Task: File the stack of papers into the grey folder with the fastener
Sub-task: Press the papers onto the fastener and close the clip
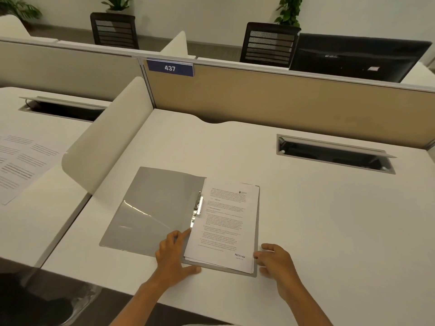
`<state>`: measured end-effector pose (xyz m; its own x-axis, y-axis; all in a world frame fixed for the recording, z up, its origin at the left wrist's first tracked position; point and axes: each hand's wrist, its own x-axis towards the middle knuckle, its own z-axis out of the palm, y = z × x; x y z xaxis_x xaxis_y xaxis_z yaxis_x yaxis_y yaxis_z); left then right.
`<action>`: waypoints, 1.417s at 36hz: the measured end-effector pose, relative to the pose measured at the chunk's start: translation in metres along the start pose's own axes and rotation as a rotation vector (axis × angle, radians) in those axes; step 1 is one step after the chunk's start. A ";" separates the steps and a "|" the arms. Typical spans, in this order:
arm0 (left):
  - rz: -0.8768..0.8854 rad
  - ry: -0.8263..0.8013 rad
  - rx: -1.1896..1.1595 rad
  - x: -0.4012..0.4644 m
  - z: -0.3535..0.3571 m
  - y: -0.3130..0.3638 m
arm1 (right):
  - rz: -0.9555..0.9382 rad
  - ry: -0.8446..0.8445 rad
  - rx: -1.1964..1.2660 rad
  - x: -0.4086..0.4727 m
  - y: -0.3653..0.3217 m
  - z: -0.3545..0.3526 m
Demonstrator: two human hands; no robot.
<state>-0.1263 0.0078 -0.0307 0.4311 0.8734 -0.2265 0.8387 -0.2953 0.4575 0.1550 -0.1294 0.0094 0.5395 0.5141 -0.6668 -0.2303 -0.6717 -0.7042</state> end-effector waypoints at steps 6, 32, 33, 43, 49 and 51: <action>-0.012 -0.010 -0.012 -0.002 -0.001 0.002 | 0.041 -0.024 0.086 0.002 0.000 -0.004; -0.039 -0.018 -0.049 -0.002 0.007 -0.005 | -0.224 0.053 -0.008 0.046 -0.060 0.006; -0.039 -0.018 -0.050 -0.002 0.007 -0.005 | -0.236 0.054 -0.007 0.050 -0.065 0.007; -0.032 -0.025 -0.063 0.002 0.012 -0.011 | -0.275 0.039 -0.017 0.073 -0.091 0.015; -0.025 -0.033 -0.097 0.003 0.014 -0.014 | -0.262 0.048 0.006 0.077 -0.092 0.018; -0.023 -0.035 -0.106 0.003 0.015 -0.015 | -0.255 0.042 0.024 0.079 -0.092 0.018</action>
<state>-0.1328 0.0088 -0.0512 0.4255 0.8646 -0.2671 0.8092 -0.2314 0.5401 0.2038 -0.0177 0.0172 0.6157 0.6420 -0.4569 -0.1018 -0.5101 -0.8541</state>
